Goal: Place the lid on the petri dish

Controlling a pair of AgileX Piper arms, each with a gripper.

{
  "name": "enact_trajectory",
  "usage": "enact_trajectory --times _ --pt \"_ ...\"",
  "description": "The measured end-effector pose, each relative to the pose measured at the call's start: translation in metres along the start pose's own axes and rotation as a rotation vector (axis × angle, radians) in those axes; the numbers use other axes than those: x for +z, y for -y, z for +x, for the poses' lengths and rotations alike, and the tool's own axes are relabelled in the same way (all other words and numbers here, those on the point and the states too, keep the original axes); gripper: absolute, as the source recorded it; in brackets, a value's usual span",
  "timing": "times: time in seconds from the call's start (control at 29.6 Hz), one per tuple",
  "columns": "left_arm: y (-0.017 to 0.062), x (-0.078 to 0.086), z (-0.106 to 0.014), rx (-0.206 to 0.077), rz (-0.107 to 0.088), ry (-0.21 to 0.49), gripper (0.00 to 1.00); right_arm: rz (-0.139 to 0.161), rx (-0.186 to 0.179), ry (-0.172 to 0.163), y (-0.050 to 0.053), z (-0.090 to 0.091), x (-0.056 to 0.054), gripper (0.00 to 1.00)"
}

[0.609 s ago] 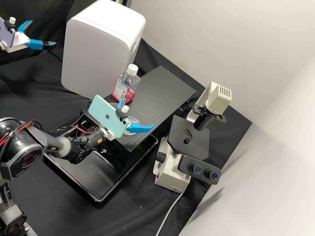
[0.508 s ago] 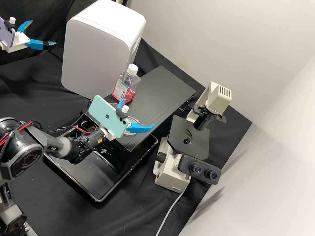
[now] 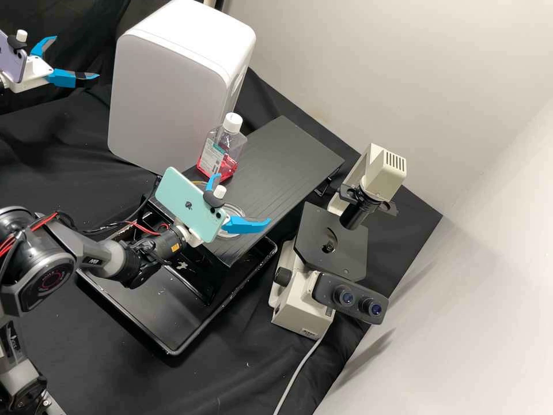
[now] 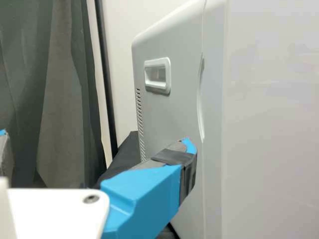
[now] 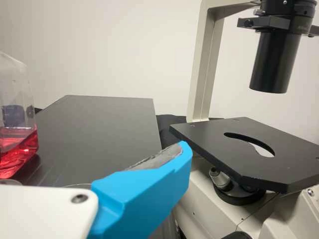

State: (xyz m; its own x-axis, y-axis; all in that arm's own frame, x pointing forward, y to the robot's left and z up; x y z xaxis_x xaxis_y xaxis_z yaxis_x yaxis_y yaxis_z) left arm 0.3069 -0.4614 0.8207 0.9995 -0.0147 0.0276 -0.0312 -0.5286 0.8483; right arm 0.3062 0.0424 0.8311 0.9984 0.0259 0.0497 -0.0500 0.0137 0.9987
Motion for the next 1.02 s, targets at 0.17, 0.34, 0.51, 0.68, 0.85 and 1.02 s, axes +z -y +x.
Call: enact_trajectory --times 0.17,0.34,0.51,0.68,0.85,1.02 --pt "0.0062 0.022 -0.003 -0.017 -0.019 0.056 1.0 0.0 0.0 0.0 0.0 0.0 0.0 1.0" --pt "0.0152 0.05 -0.015 -0.008 -0.005 0.18 1.0 0.0 0.0 0.0 0.0 0.0 0.0 1.0" --pt "0.0314 0.066 -0.032 0.0 0.015 0.297 1.0 0.0 0.0 0.0 0.0 0.0 0.0 1.0" --pt "0.0467 0.074 -0.047 -0.069 0.018 0.35 1.0 0.0 0.0 0.0 0.0 0.0 0.0 1.0" --pt "0.0567 0.08 -0.06 -0.128 0.01 0.418 1.0 0.0 0.0 0.0 0.0 0.0 0.0 1.0" --pt "0.0611 0.083 -0.075 -0.171 -0.014 0.462 1.0 0.0 0.0 0.0 0.0 0.0 0.0 1.0"
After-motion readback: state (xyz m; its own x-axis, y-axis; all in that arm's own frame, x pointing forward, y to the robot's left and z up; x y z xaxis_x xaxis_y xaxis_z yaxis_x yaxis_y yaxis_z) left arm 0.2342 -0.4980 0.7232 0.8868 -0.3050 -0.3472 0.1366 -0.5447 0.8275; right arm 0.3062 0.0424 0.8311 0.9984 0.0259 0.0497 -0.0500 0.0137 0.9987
